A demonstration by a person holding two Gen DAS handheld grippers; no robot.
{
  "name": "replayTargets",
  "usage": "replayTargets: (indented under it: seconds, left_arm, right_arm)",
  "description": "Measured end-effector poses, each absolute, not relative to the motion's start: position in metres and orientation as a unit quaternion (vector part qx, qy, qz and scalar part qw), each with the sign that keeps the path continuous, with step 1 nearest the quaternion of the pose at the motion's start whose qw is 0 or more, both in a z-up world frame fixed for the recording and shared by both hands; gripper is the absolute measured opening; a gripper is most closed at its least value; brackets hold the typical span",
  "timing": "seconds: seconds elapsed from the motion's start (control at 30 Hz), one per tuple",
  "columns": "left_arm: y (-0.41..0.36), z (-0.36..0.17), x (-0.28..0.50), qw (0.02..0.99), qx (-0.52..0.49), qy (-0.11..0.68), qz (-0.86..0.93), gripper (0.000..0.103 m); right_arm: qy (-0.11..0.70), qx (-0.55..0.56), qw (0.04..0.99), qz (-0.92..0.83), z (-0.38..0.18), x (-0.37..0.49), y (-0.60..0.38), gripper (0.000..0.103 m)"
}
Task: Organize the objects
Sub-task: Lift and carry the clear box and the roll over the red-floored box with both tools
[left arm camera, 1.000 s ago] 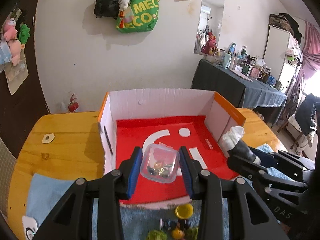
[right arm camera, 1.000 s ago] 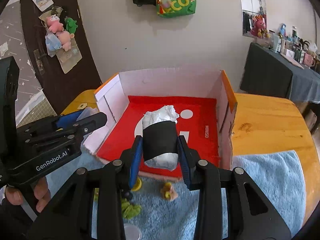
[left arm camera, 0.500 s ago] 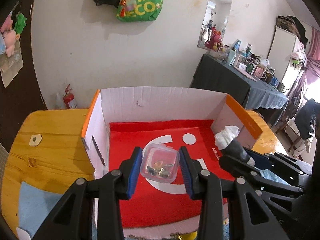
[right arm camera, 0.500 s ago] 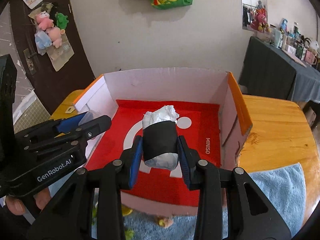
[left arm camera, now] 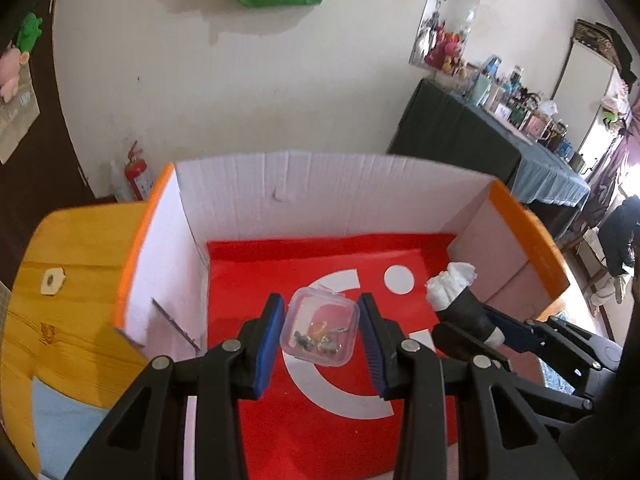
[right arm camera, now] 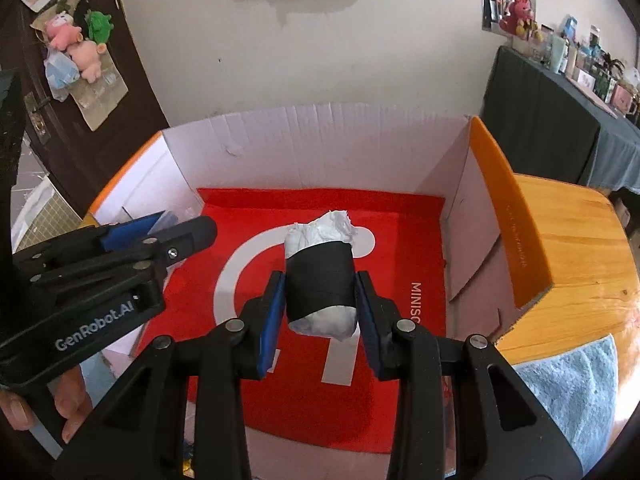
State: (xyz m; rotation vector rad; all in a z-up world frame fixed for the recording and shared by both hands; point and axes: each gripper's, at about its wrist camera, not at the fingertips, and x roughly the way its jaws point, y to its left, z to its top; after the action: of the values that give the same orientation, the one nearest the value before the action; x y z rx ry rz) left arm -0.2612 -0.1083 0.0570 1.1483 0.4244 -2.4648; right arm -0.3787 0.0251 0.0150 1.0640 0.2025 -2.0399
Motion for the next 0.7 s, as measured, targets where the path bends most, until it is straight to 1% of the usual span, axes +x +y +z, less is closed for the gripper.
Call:
replayTargets:
  seconds: [0.33,0.7]
  left_arm:
    - [-0.124,0.024,-0.278,0.204,0.460,0.181,-0.845,0.040]
    - [-0.129,0.008,-0.285,0.199,0.483,0.193,-0.831,0.040]
  right_arm:
    - [0.095,0.458,0.390,-0.793,-0.001,-0.394,0.018,0.033]
    - [0.102,0.494,0.382,-0.774,-0.017,-0.402,0.018,0.033]
